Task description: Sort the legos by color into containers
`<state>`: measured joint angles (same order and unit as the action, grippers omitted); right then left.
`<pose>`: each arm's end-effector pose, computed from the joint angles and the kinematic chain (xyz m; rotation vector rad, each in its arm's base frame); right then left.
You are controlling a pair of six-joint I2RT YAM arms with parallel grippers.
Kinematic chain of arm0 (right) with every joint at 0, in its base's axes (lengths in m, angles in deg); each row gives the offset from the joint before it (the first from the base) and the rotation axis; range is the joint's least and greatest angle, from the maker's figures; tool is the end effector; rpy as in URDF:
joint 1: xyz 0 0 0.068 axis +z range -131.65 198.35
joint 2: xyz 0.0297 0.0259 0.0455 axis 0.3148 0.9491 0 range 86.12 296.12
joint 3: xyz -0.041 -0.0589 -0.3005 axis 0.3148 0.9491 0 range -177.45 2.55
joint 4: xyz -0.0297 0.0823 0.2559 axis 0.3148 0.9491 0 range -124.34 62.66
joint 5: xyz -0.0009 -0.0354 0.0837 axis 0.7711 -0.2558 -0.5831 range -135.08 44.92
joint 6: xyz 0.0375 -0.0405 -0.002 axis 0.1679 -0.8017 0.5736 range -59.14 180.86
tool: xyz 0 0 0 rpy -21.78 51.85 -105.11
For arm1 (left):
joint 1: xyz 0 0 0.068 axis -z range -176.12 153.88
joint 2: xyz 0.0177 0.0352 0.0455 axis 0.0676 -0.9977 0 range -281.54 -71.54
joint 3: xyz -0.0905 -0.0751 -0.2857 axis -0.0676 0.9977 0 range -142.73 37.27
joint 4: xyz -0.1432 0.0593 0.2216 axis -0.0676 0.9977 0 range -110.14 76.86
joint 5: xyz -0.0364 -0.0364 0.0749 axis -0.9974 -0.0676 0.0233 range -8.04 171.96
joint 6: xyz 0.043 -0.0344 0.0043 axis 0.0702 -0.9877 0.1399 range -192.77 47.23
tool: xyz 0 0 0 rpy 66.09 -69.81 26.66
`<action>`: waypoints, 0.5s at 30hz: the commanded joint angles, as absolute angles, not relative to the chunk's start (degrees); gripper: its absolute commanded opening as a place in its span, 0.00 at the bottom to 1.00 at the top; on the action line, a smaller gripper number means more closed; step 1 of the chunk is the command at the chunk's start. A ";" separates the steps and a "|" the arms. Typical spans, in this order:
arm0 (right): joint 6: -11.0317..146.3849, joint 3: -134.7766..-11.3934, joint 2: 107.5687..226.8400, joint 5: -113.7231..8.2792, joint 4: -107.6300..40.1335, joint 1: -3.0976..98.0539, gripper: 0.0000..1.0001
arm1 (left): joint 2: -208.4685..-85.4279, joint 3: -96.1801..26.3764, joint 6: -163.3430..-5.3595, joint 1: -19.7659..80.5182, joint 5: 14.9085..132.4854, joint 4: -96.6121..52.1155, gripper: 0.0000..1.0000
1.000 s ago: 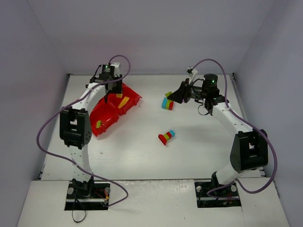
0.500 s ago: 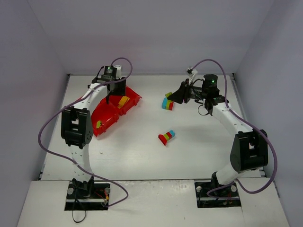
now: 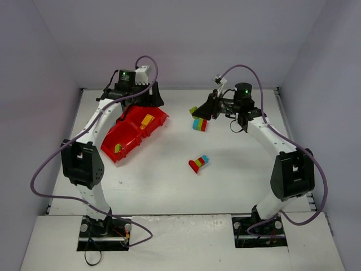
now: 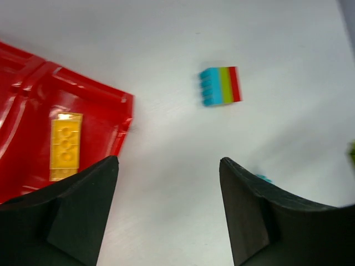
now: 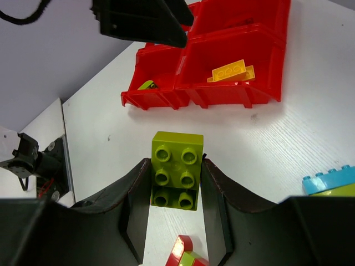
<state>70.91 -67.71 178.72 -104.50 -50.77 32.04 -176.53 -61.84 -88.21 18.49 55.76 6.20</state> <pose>0.3660 0.1225 0.3635 -0.8543 1.5380 1.1636 0.4298 -0.1291 0.3807 0.2610 2.1563 -0.7924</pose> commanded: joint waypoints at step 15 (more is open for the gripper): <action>55.77 -77.87 182.19 -99.66 -46.39 39.71 0.03 | -167.78 -64.34 -108.10 21.01 34.50 4.11 0.72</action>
<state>60.37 -74.79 182.06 -101.37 -46.86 38.47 -172.88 -63.33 -105.33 19.84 38.74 6.27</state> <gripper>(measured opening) 0.337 0.719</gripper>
